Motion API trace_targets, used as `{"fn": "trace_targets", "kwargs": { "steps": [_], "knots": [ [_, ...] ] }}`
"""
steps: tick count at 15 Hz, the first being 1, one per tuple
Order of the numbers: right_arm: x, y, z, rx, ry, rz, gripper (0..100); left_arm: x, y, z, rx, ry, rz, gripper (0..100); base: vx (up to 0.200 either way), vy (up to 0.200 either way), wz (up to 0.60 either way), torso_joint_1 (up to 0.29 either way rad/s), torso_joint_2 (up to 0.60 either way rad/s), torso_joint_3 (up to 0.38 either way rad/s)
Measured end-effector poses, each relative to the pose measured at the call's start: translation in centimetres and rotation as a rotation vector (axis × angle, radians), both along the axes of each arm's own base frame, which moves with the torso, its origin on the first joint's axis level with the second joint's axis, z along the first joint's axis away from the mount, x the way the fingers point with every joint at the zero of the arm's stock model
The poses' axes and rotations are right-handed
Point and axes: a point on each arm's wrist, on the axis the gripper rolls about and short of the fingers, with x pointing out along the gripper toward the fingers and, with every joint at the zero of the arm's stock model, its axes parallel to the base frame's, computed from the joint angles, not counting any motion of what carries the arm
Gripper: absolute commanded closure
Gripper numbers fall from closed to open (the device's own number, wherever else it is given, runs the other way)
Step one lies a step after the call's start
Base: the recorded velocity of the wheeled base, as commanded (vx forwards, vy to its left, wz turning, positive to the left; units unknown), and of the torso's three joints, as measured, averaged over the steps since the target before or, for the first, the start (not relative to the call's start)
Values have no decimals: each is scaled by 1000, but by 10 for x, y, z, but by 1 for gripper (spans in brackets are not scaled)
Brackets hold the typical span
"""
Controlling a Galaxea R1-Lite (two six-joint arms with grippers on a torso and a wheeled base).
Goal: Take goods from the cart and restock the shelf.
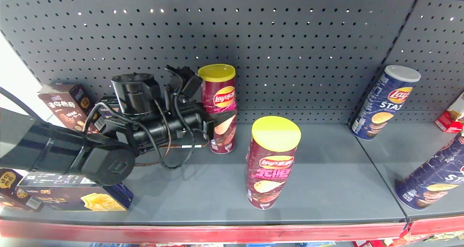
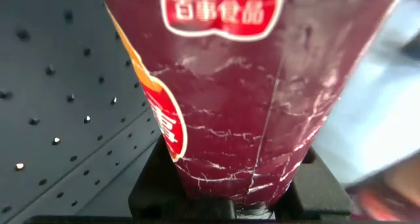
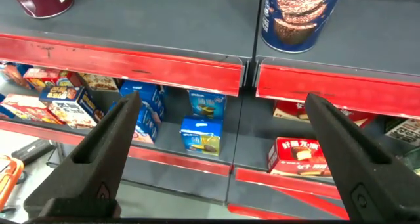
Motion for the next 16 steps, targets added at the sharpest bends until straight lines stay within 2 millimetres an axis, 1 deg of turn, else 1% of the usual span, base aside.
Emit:
{"fn": "trace_targets", "kwargs": {
  "steps": [1,4,8,11,13,14,16],
  "knots": [
    [0,0,0,0,0,0,0,6,-2,-3,13,17,7,100,0,0,0,0,0,0],
    [0,0,0,0,0,0,0,20,-13,-2,14,5,-5,100,0,0,0,0,0,0],
    [0,0,0,0,1,0,0,29,-33,3,-8,-35,-46,100,0,0,0,0,0,0],
    [0,0,0,0,2,0,0,35,-44,-3,-7,-40,-63,100,0,0,0,0,0,0],
    [0,0,0,0,1,0,0,40,-48,-7,-8,-46,-65,100,0,0,0,0,0,0],
    [0,0,0,0,2,0,0,42,-49,-9,-12,-58,-66,0,0,0,0,0,0,0],
    [0,0,0,0,2,0,0,44,-52,-14,-13,-66,-70,0,0,0,0,0,0,0]
  ]
}}
